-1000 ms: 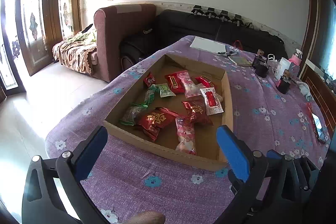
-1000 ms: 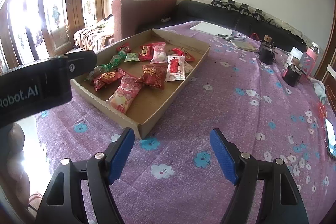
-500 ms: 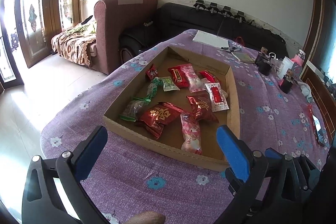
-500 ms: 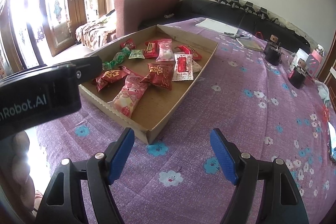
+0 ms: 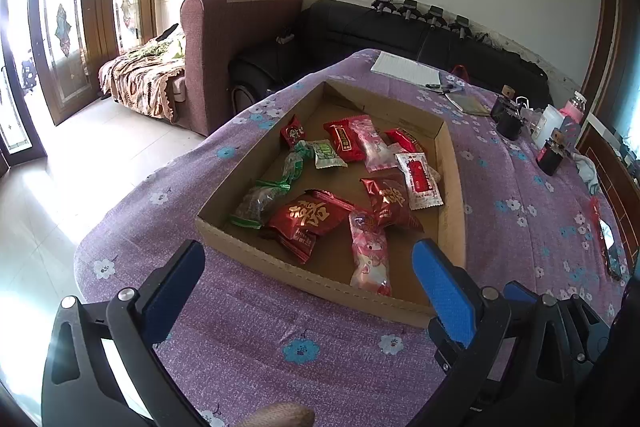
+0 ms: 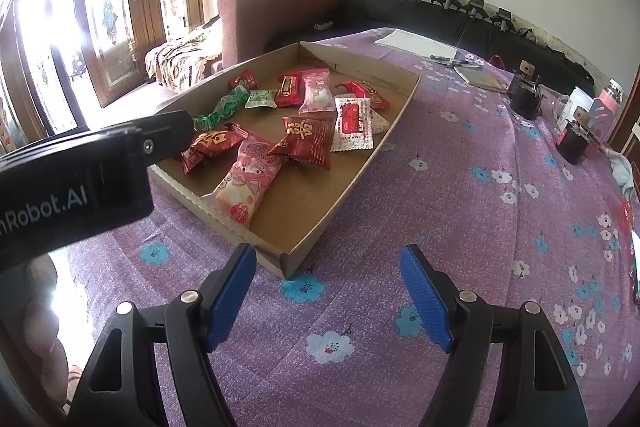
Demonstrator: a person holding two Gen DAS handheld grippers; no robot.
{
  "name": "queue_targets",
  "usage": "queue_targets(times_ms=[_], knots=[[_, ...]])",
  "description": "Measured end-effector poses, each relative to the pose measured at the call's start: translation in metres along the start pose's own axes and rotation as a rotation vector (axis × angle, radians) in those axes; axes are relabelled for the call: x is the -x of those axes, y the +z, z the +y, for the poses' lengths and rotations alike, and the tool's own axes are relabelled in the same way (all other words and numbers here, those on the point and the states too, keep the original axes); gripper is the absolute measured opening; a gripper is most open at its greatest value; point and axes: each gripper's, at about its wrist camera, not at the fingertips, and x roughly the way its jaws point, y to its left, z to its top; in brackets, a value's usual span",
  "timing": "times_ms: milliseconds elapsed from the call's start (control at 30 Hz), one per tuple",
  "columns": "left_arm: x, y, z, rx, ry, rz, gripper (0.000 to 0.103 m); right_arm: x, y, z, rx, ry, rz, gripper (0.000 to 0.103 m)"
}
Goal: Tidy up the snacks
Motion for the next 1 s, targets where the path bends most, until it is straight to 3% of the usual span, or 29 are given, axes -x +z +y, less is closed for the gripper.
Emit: queue_targets(times_ms=[1000], knots=[[0.0004, -0.0057, -0.0042, -0.012, 0.0, 0.003, 0.103, 0.0034, -0.0054, -0.0021, -0.012, 0.003, -0.004, 0.076]])
